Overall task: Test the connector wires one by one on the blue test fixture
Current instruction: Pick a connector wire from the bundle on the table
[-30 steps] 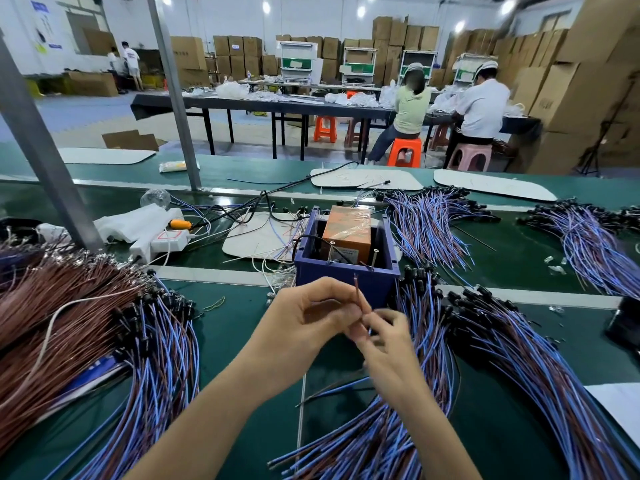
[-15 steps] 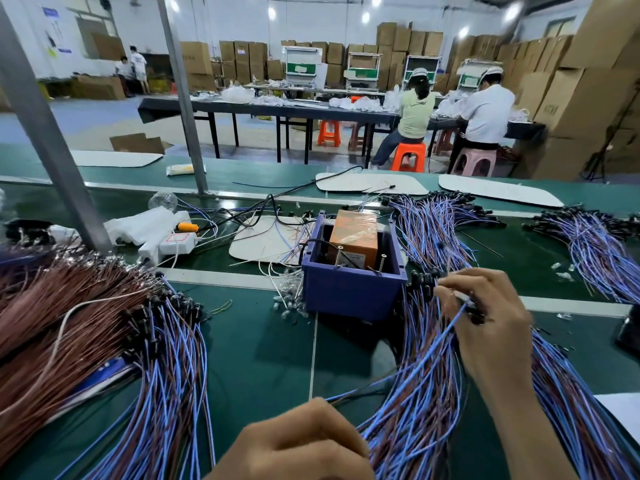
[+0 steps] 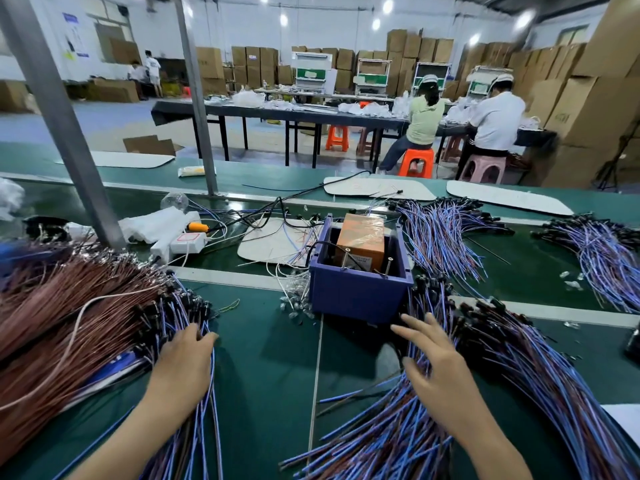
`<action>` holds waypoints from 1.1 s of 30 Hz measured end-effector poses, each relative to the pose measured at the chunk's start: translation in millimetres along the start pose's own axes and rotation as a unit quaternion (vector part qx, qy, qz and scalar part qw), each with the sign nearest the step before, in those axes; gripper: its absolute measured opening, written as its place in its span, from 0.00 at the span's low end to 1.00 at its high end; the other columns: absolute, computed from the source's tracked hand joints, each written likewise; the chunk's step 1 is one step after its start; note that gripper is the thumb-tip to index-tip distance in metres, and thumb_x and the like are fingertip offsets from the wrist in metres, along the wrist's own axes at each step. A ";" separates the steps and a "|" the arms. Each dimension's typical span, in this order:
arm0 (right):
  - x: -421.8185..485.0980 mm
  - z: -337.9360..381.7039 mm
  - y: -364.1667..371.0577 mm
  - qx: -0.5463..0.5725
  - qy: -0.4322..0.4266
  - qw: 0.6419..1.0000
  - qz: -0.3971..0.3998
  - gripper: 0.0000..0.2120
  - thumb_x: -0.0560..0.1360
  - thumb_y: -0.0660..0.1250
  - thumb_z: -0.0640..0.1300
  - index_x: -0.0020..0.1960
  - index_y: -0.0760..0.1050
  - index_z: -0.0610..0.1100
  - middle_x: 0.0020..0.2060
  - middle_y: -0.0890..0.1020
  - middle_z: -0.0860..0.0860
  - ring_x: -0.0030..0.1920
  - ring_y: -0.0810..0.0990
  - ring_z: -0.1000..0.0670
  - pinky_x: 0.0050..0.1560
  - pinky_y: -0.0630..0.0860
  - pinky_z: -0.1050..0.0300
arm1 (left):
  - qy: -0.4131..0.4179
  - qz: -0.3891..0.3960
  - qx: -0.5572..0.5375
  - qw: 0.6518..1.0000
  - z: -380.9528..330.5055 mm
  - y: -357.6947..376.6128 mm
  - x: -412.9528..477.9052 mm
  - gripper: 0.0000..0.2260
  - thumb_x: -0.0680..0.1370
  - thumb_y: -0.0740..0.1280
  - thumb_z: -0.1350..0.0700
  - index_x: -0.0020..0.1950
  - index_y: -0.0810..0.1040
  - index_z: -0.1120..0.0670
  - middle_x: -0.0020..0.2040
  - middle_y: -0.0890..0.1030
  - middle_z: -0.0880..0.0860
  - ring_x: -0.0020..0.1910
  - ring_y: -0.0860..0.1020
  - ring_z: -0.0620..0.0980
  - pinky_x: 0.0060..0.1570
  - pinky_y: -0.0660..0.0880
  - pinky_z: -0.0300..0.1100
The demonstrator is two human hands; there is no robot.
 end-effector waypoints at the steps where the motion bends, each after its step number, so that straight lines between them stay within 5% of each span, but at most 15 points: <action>1: -0.6 6.6 3.2 0.024 -0.012 1.000 0.009 0.21 0.78 0.64 0.37 0.67 0.70 0.55 0.66 0.64 0.68 0.73 0.48 0.65 0.73 0.47 0.65 | 0.000 -0.016 -0.024 1.000 0.7 0.9 3.0 0.19 0.79 0.58 0.62 0.70 0.70 0.52 0.55 0.71 0.51 0.53 0.74 0.53 0.52 0.72 0.44; 5: -6.2 20.6 6.3 0.107 -0.009 0.994 0.011 0.18 0.78 0.65 0.37 0.57 0.76 0.60 0.58 0.74 0.71 0.66 0.62 0.72 0.63 0.57 0.79 | -0.007 -0.127 -0.211 0.969 2.8 -38.9 -3.7 0.17 0.74 0.63 0.68 0.61 0.79 0.57 0.50 0.68 0.51 0.35 0.73 0.48 0.40 0.68 0.43; 7: -9.6 22.4 8.3 0.199 0.020 0.980 0.005 0.15 0.78 0.64 0.37 0.53 0.79 0.57 0.49 0.83 0.64 0.58 0.77 0.64 0.56 0.69 0.74 | 0.003 -0.206 -0.282 0.937 0.0 -75.9 -16.9 0.17 0.73 0.66 0.70 0.59 0.80 0.56 0.52 0.69 0.51 0.34 0.72 0.42 0.43 0.66 0.39; 10: -15.1 31.8 43.6 0.396 0.116 0.908 0.072 0.13 0.80 0.59 0.43 0.50 0.83 0.46 0.45 0.86 0.47 0.50 0.84 0.48 0.49 0.79 0.62 | 0.056 -0.269 -0.372 0.887 -23.4 -120.5 -48.1 0.19 0.72 0.68 0.69 0.56 0.80 0.49 0.52 0.73 0.50 0.40 0.76 0.40 0.44 0.67 0.26; 13: -24.5 49.3 96.8 0.521 0.251 0.800 0.161 0.25 0.79 0.53 0.55 0.52 0.81 0.38 0.43 0.85 0.40 0.43 0.85 0.45 0.42 0.81 0.57 | 0.246 -0.237 -0.388 0.856 -92.4 -137.6 -89.4 0.20 0.69 0.71 0.70 0.54 0.81 0.49 0.51 0.76 0.45 0.47 0.77 0.37 0.50 0.69 0.23; 15: -23.0 58.8 107.1 0.579 0.279 0.752 0.146 0.26 0.74 0.56 0.59 0.51 0.80 0.37 0.41 0.85 0.41 0.38 0.85 0.48 0.36 0.80 0.59 | 0.375 -0.155 -0.388 0.827 -138.8 -122.5 -117.0 0.19 0.68 0.71 0.70 0.53 0.82 0.51 0.51 0.77 0.47 0.50 0.77 0.37 0.51 0.73 0.29; 18: -14.7 49.3 91.6 0.633 0.275 0.721 0.058 0.24 0.78 0.55 0.55 0.53 0.79 0.36 0.43 0.85 0.39 0.40 0.85 0.44 0.38 0.81 0.55 | 0.391 -0.106 -0.407 0.819 -154.8 -93.9 -126.7 0.19 0.68 0.70 0.68 0.53 0.81 0.49 0.49 0.76 0.46 0.47 0.75 0.35 0.46 0.72 0.27; 22: -10.8 29.1 57.8 0.651 0.238 0.720 -0.022 0.29 0.80 0.51 0.57 0.46 0.82 0.36 0.36 0.84 0.39 0.36 0.84 0.43 0.37 0.80 0.54 | 0.271 -0.133 -0.410 0.860 -136.9 -75.6 -115.1 0.12 0.70 0.71 0.58 0.48 0.77 0.42 0.48 0.76 0.40 0.47 0.74 0.35 0.47 0.67 0.24; 26: -8.0 20.9 37.5 0.670 0.213 0.710 -0.037 0.29 0.78 0.53 0.58 0.43 0.84 0.38 0.35 0.83 0.39 0.37 0.84 0.44 0.37 0.81 0.54 | 0.208 0.104 -0.463 0.856 -149.3 -38.4 -104.4 0.08 0.76 0.68 0.57 0.46 0.75 0.43 0.39 0.81 0.42 0.38 0.77 0.37 0.47 0.74 0.35; 29: -5.6 -3.2 15.4 0.601 0.221 0.766 -0.064 0.28 0.80 0.51 0.58 0.47 0.83 0.39 0.35 0.83 0.42 0.35 0.82 0.48 0.39 0.76 0.56 | 0.202 0.156 -0.487 0.835 -140.0 -41.9 -100.1 0.08 0.78 0.67 0.58 0.44 0.82 0.47 0.31 0.81 0.48 0.29 0.75 0.41 0.34 0.71 0.34; 33: -8.3 -39.1 0.9 0.503 0.277 0.816 -0.073 0.31 0.81 0.49 0.59 0.51 0.79 0.35 0.25 0.75 0.46 0.23 0.69 0.51 0.23 0.65 0.61 | 0.176 0.111 -0.484 0.850 -108.4 -59.7 -82.7 0.11 0.77 0.68 0.57 0.44 0.82 0.40 0.33 0.83 0.48 0.28 0.72 0.43 0.32 0.68 0.38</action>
Point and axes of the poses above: each hand's wrist, its own x-axis towards the middle knuckle, its own y-axis out of the palm, z = x × y, the point moved 10 cm from there along x, towards the middle knuckle
